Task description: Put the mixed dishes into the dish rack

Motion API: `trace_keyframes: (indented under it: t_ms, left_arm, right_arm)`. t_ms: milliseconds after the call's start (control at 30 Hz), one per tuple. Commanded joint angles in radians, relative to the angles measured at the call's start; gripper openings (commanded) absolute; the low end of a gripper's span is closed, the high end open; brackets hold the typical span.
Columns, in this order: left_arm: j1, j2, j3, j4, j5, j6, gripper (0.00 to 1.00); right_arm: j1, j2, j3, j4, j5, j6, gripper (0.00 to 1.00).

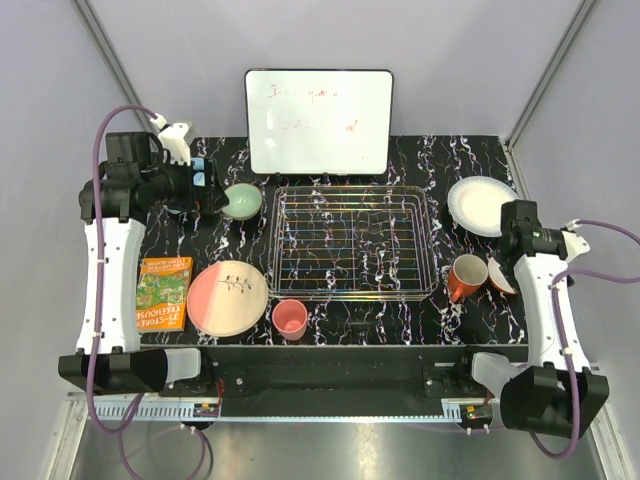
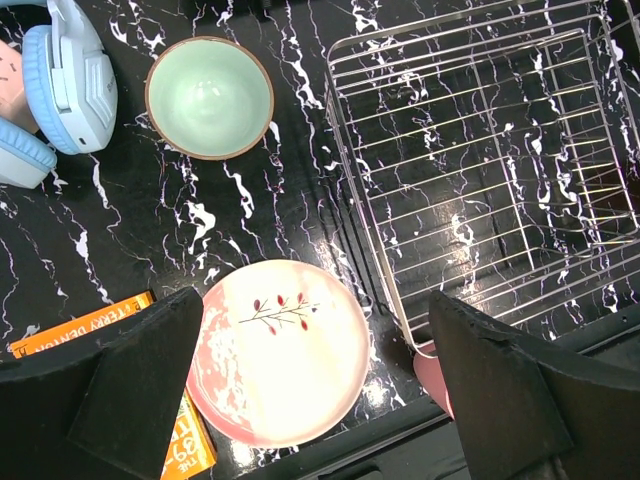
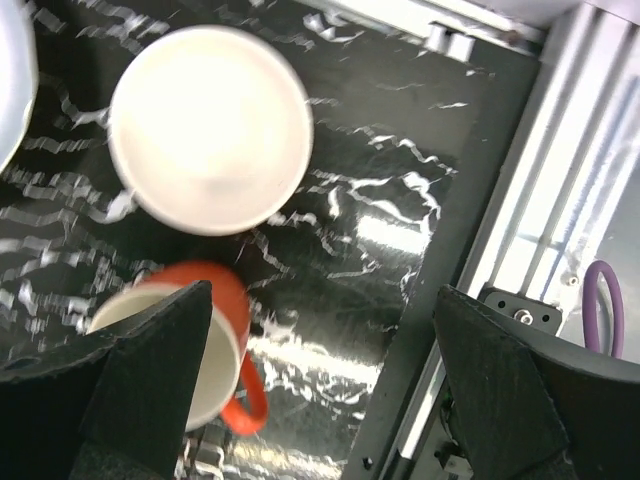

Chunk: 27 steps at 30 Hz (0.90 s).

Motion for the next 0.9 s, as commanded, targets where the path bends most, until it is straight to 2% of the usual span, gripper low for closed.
trace_keyframes:
  t_ms: [0,133,233,533,867]
  left_arm:
    - [0.012,0.002,0.029,0.046,-0.006,0.022,0.99]
    - [0.014,0.005,0.018,0.045,-0.003,0.023,0.99]
    - [0.015,0.015,0.026,0.043,-0.009,0.025,0.99]
    - [0.018,0.008,0.013,0.039,-0.022,0.029,0.99]
    - [0.035,-0.008,0.004,0.029,-0.031,0.057,0.99]
  right_arm:
    - [-0.133,-0.001,-0.003,0.05,0.024,0.033,0.97]
    - [-0.228,0.013,-0.036,0.085,-0.039,0.03,0.94]
    - [-0.254,0.038,-0.065,0.105,-0.062,0.05,0.93]
    - [-0.305,0.097,-0.114,0.169,-0.042,0.148,0.89]
    - [-0.326,0.248,-0.189,0.275,-0.052,0.179,0.87]
